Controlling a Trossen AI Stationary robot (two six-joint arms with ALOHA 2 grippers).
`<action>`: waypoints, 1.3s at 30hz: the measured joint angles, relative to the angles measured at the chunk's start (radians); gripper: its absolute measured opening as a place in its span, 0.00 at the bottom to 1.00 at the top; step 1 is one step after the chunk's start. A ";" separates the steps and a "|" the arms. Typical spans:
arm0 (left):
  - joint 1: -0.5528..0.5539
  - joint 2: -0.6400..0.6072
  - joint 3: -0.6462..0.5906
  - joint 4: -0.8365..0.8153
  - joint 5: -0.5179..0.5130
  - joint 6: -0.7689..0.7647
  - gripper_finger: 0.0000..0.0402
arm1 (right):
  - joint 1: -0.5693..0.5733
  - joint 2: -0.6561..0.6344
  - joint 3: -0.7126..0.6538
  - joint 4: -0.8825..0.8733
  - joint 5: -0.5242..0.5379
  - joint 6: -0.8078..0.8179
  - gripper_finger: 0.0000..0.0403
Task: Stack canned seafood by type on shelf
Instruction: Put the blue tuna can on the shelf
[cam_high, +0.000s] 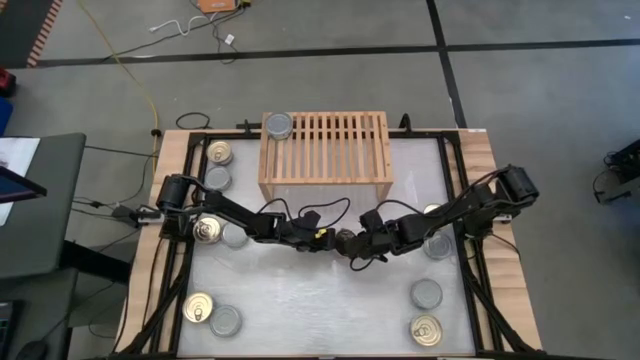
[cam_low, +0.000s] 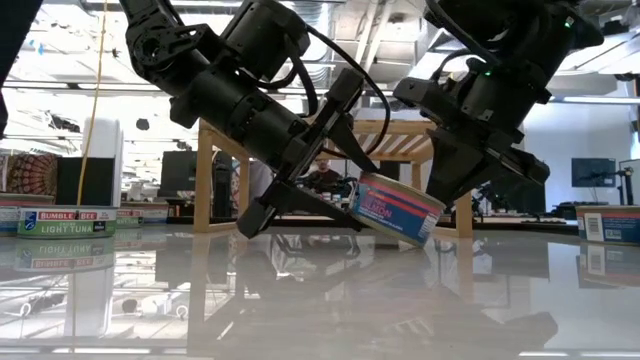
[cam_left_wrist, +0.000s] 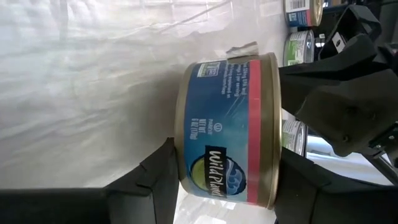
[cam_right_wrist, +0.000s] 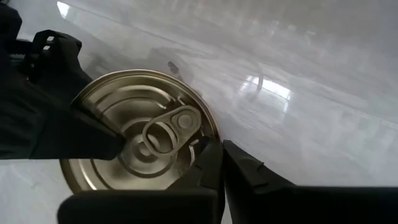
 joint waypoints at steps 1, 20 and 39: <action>0.000 0.000 0.000 0.000 0.000 0.000 0.47 | 0.000 -0.004 0.000 0.000 0.000 -0.002 0.10; -0.033 -0.013 0.000 0.036 -0.019 -0.006 0.46 | 0.145 -0.285 0.004 -0.193 0.036 -0.073 0.10; -0.126 -0.270 0.004 0.036 -0.329 -0.010 0.46 | 0.497 -0.318 0.004 -0.474 0.282 0.316 0.07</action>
